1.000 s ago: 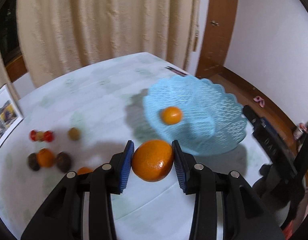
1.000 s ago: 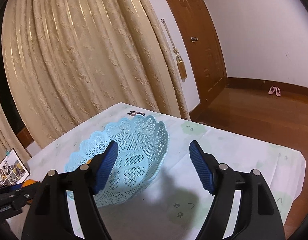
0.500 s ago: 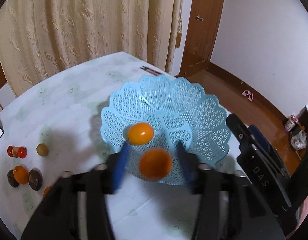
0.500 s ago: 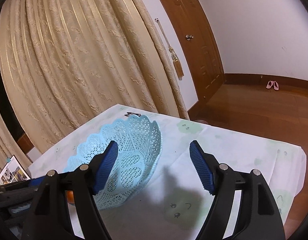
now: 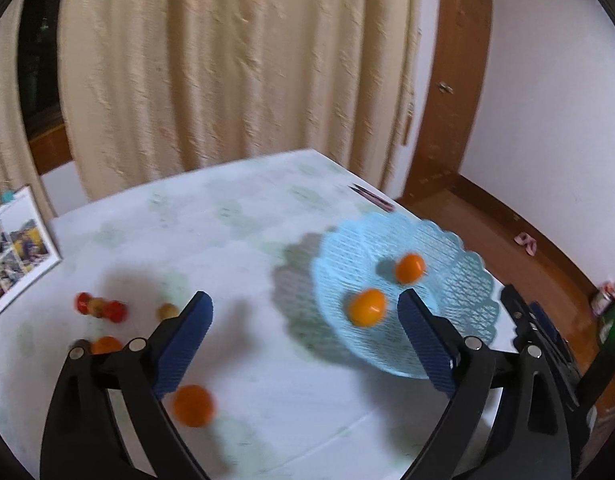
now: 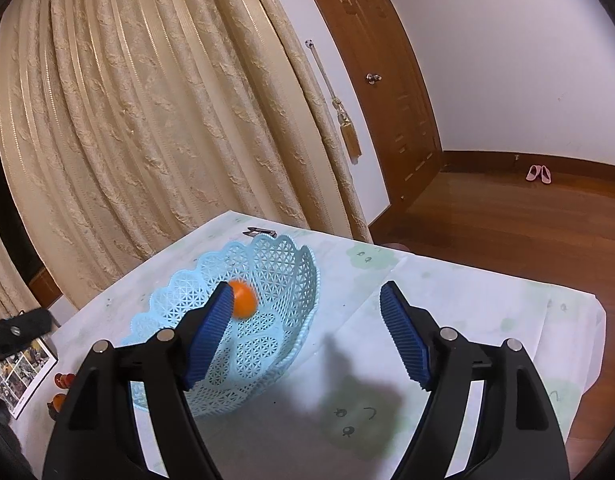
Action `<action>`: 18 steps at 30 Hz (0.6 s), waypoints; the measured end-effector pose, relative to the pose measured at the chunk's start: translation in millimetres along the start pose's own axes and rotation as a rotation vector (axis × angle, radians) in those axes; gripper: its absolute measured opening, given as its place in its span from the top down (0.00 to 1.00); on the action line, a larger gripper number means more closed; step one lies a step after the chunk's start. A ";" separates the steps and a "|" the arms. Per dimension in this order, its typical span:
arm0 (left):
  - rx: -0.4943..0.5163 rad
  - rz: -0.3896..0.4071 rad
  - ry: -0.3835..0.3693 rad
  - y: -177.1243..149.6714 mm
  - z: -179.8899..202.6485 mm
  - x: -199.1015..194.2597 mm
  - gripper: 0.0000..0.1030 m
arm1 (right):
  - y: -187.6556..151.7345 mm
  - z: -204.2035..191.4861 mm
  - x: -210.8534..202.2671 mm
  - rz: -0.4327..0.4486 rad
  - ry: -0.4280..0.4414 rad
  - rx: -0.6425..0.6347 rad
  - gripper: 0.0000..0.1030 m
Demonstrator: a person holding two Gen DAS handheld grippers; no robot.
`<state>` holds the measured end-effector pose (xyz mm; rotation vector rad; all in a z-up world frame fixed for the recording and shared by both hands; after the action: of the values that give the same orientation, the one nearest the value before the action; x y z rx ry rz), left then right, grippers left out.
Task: Organize fruits
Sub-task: 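Lower the held orange into the blue basket and open the left tool, then move the left tool to the red cherry tomato and grasp it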
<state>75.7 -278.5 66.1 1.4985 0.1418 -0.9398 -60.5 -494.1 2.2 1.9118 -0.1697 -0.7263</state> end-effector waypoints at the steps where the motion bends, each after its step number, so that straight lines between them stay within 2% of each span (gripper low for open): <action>1: -0.004 0.007 0.011 1.7 -6.3 -2.6 0.08 | 0.0 0.1 -0.1 0.001 -0.004 -0.001 0.25; 12: -0.132 0.035 0.175 12.2 -115.7 -30.9 0.08 | -0.5 0.1 -4.3 0.007 -0.043 -0.031 0.25; 14: -0.163 0.036 0.202 11.6 -136.1 -34.0 0.08 | -1.5 -1.9 -6.3 0.003 -0.045 -0.036 0.23; 15: -0.184 0.036 0.215 11.2 -148.2 -36.0 0.08 | -2.1 -3.3 -7.4 0.002 -0.043 -0.037 0.19; 18: -0.218 0.034 0.241 10.0 -171.6 -39.7 0.08 | -3.9 -12.4 -12.1 -0.003 -0.028 -0.044 0.18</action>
<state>134.5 -112.5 75.1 1.4020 0.3802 -0.6909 -64.1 -477.5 7.2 1.8613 -0.1676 -0.7532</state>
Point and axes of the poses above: each gripper's, at about its wrist camera, not at the fingertips, and x roughly the way its jaws point, z to its right, y to its top, the point moved 9 cm from there along x, roughly the way its jaws point, and after that the axes turned 6 degrees about -x, right-handed, at the moved point
